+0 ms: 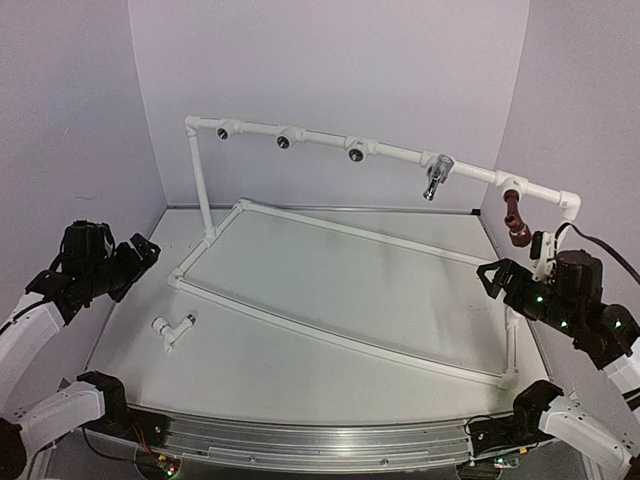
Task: Install the water faucets
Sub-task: Pick up the water faucet from the center of the board.
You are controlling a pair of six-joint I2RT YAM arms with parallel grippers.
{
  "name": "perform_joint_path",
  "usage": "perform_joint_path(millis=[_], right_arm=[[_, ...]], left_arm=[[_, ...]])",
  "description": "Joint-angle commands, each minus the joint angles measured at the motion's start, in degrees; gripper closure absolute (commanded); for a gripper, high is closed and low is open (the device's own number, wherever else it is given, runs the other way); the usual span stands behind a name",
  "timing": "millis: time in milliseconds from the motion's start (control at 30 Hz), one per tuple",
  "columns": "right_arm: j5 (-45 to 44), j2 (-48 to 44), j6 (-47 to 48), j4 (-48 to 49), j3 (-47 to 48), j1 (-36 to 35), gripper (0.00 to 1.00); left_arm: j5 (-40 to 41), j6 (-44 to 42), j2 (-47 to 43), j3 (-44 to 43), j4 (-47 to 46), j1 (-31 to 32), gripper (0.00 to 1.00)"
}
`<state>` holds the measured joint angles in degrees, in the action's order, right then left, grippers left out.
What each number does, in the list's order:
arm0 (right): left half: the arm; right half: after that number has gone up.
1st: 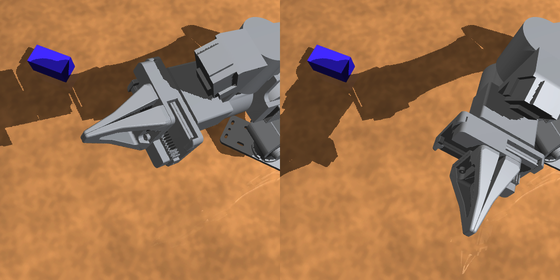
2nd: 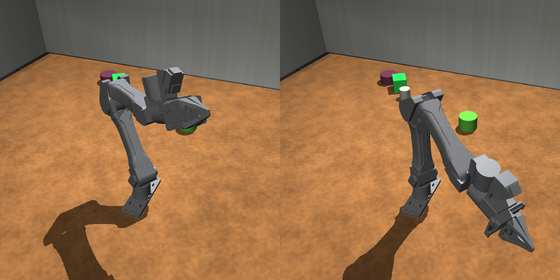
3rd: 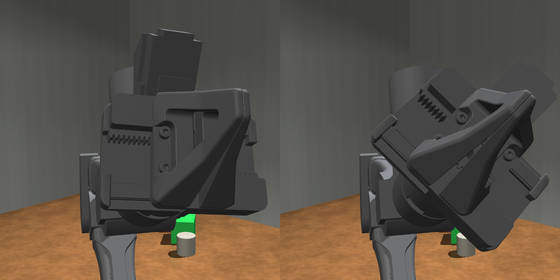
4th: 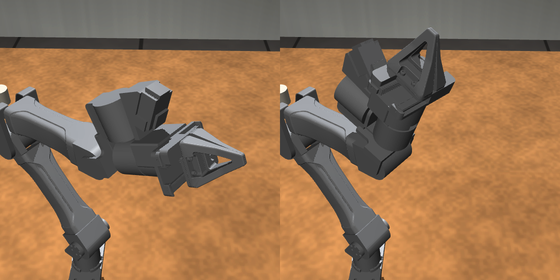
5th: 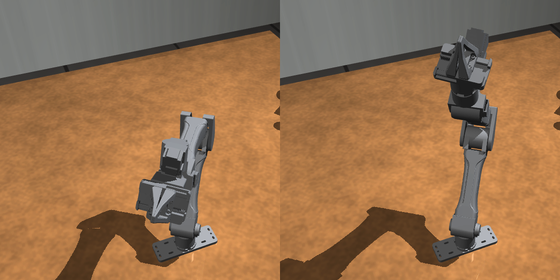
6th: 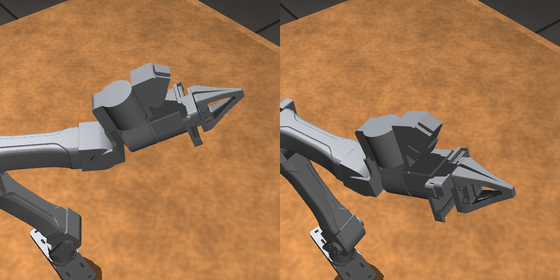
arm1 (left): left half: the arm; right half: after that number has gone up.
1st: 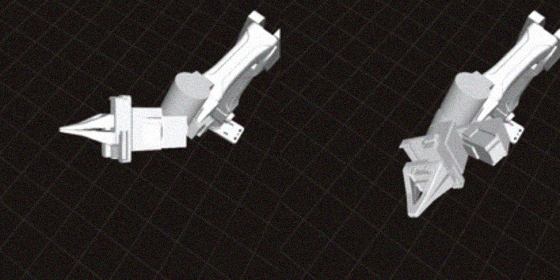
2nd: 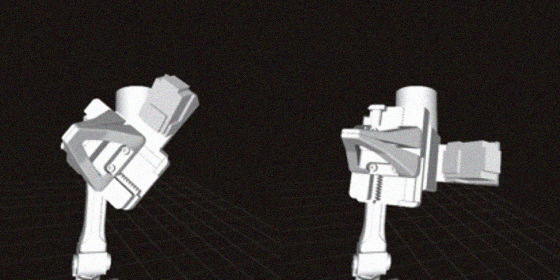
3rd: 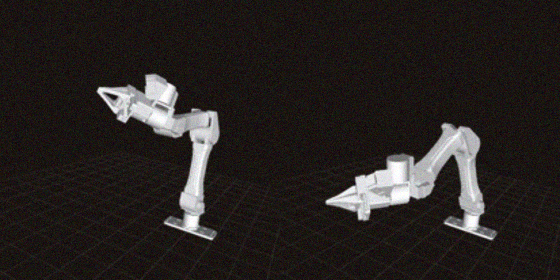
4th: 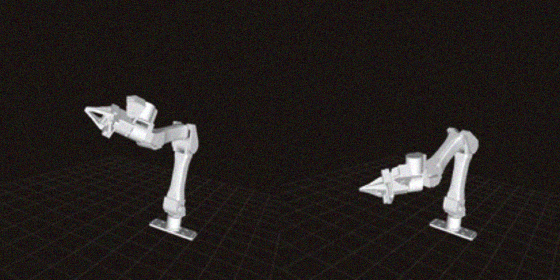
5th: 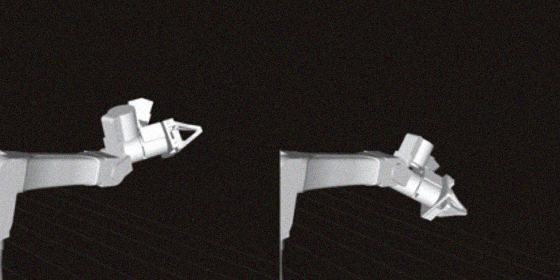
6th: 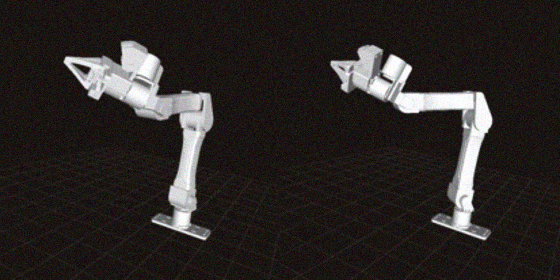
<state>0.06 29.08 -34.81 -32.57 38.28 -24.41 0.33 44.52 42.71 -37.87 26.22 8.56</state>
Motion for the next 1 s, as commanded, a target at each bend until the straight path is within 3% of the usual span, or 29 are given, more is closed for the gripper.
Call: perform_joint_path(millis=[0, 267, 400, 533, 633, 800, 967], right_arm=[[3.66, 2.49, -1.50, -1.46, -2.09, -0.11, 0.02], [13.11, 3.86, -2.62, 9.01, -9.27, -0.11, 0.02], [15.43, 6.55, -3.17, 13.04, -11.09, -0.10, 0.02], [16.54, 9.72, -3.94, 16.49, -11.89, -0.11, 0.02], [16.85, 11.78, -4.57, 18.41, -12.37, -0.12, 0.02], [18.45, 14.29, -4.88, 21.80, -13.58, -0.11, 0.02], [19.42, 15.04, -5.09, 23.01, -14.35, -0.12, 0.02]], left_arm=[[-4.01, 4.31, 2.44, 2.37, 1.57, -0.15, 0.00], [-11.34, 4.71, 8.57, 4.63, 1.68, -0.16, 0.04], [-7.33, 11.34, 9.63, 6.14, 6.10, -0.19, 0.05], [-4.56, 18.86, 13.93, 8.03, 10.50, 0.04, 0.15], [-4.29, 21.84, 17.86, 8.53, 11.47, 0.94, 0.16], [1.55, 20.17, 21.98, 6.26, 10.24, 1.17, 0.18], [4.30, 15.68, 26.09, 5.03, 5.89, 1.17, 0.09]])
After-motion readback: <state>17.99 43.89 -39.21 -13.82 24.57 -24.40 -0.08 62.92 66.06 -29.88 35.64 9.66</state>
